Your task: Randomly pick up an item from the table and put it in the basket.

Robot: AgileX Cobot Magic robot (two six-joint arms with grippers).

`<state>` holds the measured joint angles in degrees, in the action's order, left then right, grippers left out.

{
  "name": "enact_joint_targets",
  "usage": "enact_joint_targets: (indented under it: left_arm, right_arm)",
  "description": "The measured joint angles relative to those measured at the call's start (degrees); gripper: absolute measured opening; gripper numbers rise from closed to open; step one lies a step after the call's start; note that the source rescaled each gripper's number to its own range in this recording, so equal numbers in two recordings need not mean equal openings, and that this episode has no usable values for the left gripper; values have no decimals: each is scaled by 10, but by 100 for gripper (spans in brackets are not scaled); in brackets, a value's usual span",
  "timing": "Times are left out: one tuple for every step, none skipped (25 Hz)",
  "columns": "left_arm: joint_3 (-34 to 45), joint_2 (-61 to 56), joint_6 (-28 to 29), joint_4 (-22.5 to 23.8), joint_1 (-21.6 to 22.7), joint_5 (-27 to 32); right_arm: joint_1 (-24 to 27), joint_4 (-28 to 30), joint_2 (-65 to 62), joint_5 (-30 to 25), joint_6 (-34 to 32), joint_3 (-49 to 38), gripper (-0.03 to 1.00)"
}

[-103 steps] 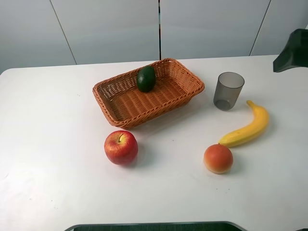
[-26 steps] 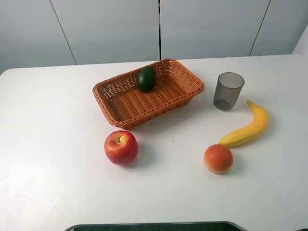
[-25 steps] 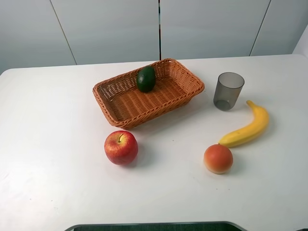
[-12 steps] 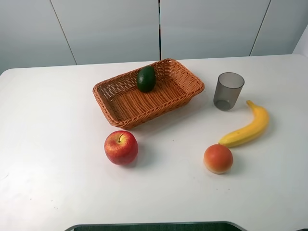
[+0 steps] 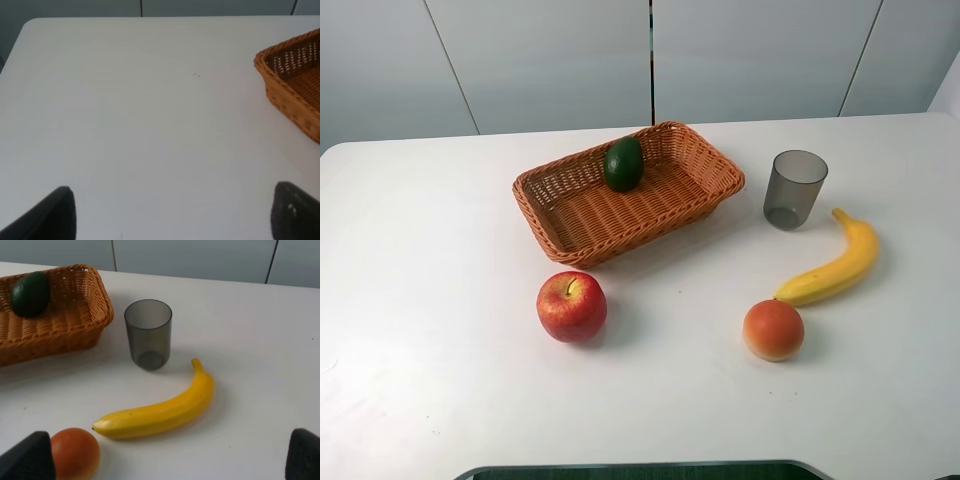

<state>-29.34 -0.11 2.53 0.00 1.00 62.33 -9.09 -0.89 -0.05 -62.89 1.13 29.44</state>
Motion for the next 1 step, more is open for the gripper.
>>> enact_joint_targets:
  left_arm:
    - [0,0,0,0,0,0]
  right_arm:
    - [0,0,0,0,0,0,100]
